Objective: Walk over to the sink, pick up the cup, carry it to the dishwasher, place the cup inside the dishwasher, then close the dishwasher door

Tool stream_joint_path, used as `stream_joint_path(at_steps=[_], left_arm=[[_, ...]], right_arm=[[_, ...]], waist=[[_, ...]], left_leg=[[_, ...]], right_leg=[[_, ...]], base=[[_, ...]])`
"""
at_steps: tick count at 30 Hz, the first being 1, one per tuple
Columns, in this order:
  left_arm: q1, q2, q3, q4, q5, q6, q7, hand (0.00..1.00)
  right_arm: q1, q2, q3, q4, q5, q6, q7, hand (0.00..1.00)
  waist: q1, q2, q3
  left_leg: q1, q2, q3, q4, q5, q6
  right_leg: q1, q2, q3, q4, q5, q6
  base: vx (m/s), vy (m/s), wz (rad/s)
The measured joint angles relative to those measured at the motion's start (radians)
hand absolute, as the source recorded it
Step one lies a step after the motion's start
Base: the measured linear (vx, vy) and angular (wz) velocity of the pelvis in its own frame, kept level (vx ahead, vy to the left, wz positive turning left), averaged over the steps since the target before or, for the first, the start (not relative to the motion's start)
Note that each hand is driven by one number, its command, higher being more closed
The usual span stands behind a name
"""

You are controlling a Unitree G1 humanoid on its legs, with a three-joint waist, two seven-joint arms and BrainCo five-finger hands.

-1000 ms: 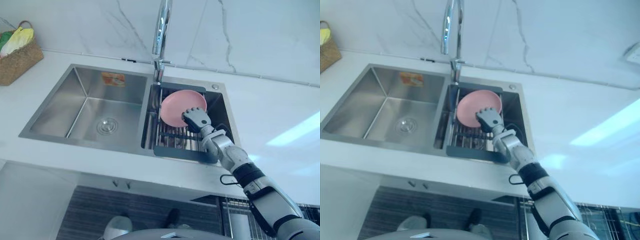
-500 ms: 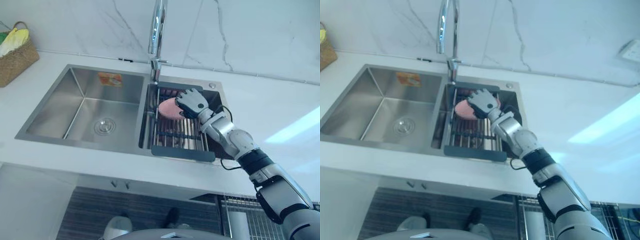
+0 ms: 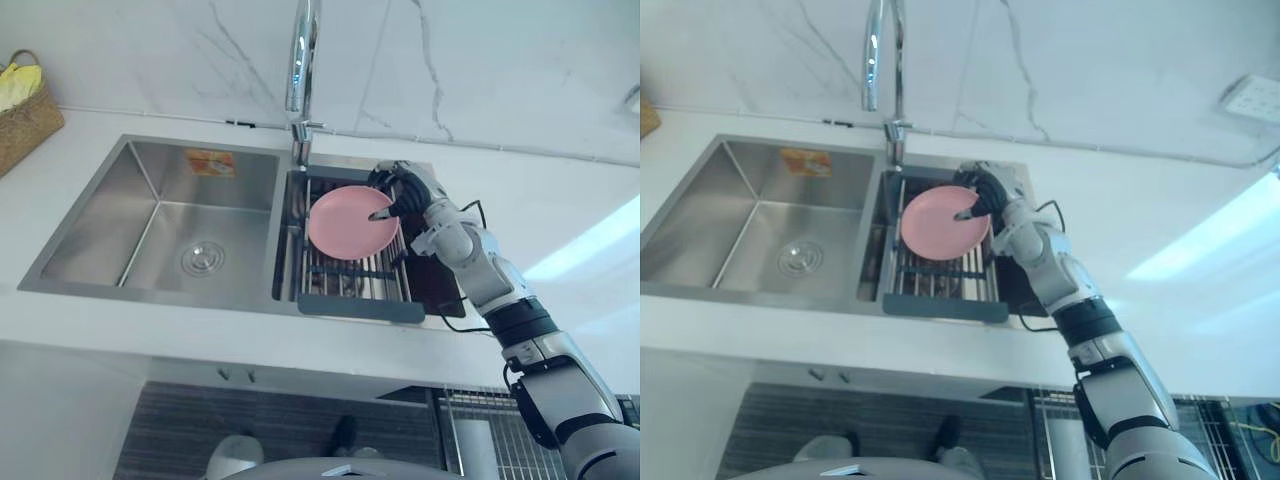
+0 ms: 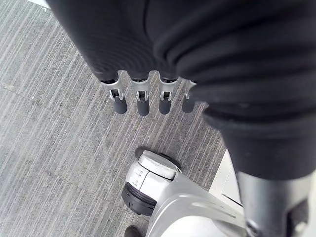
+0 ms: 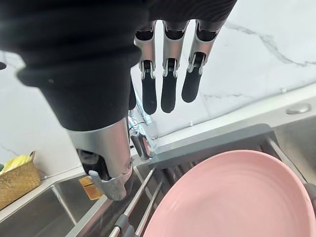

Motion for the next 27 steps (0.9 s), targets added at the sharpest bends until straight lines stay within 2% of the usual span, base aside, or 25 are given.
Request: stream_joint_path(at_steps=[3,5,6,7,9,11,13,20,24,27], left_arm=[[0.0,-0.001,0.004,0.0,0.0,0.002,0.0,0.0],[0.003,-0.002,0.007,0.0,-0.01,0.005,-0.002,0.0],[0.006,-0.001,0.008,0.0,-0.021,0.006,-0.003,0.0],[0.014,-0.002,0.011,0.0,-0.022,0.008,-0.003,0.0],[0.02,0.004,0.016,0.006,-0.021,0.017,-0.003,0.0],[0.019,0.015,0.013,0.017,-0.021,0.027,-0.005,0.0],[0.018,0.016,0.011,0.017,-0.021,0.029,-0.004,0.0],[0.017,0.016,0.005,0.018,-0.043,0.037,0.002,0.0],[0.016,0.016,0.004,0.023,-0.058,0.042,0.004,0.0],[0.016,0.016,0.002,0.024,-0.059,0.043,0.005,0.0]], right_arm=[[0.035,0.013,-0.011,-0.03,0.007,0.009,0.013,0.0],[0.108,0.021,-0.078,-0.128,0.021,0.013,0.035,0.0],[0.129,0.021,-0.098,-0.161,0.04,0.011,0.066,0.0],[0.156,0.019,-0.118,-0.206,0.04,-0.01,0.161,0.0],[0.171,0.02,-0.116,-0.211,0.034,-0.029,0.228,0.0],[0.198,0.02,-0.115,-0.21,0.019,-0.039,0.262,0.0],[0.217,0.02,-0.112,-0.209,-0.013,-0.052,0.282,0.0],[0.221,0.023,-0.1,-0.165,-0.124,-0.12,0.282,0.0],[0.221,0.03,-0.058,-0.105,-0.211,-0.128,0.271,0.0],[0.219,0.033,-0.027,-0.058,-0.28,-0.142,0.235,0.0]], waist=[[-0.007,-0.001,0.0],[-0.008,-0.002,-0.001],[-0.011,-0.002,-0.001],[-0.027,-0.004,-0.002],[-0.045,-0.008,-0.01],[-0.064,-0.009,-0.018],[-0.064,-0.008,-0.024],[-0.053,-0.007,-0.036],[-0.044,-0.007,-0.047],[-0.04,-0.007,-0.051]], left_leg=[[0.006,0.0,0.001,0.0,0.0,0.0],[0.007,0.0,0.007,0.0,-0.001,0.001],[0.01,0.001,0.013,-0.001,-0.002,0.001],[0.017,0.001,0.033,-0.001,-0.008,0.001],[0.017,0.002,0.053,-0.001,-0.016,0.001],[0.015,0.002,0.063,-0.001,-0.018,0.002],[0.015,0.003,0.064,0.0,-0.018,0.002],[0.018,0.006,0.055,0.0,-0.017,0.001],[0.017,0.004,0.051,0.0,-0.017,0.001],[0.016,0.003,0.028,0.0,-0.014,0.0]], right_leg=[[0.0,0.001,0.002,0.0,0.002,0.001],[-0.001,0.003,0.012,0.0,0.002,0.001],[-0.001,0.003,0.017,0.0,0.002,0.002],[-0.003,0.005,0.031,0.0,0.003,0.002],[-0.009,0.006,0.046,0.0,-0.005,0.008],[-0.016,0.006,0.051,0.0,-0.004,0.007],[-0.017,0.008,0.052,0.0,-0.004,0.007],[-0.018,0.01,0.045,0.0,0.003,0.001],[-0.016,0.008,0.038,0.0,0.003,0.002],[-0.006,0.004,0.017,0.0,0.0,0.004]], base=[[0.0,0.0,0.0],[0.0,0.007,-0.03],[0.01,0.025,-0.29],[0.0,0.027,-0.36],[-0.04,0.031,-0.38],[-0.03,0.018,-0.18],[0.0,0.0,0.0],[0.02,0.006,0.04],[0.0,0.003,0.01],[-0.01,0.005,0.17]])
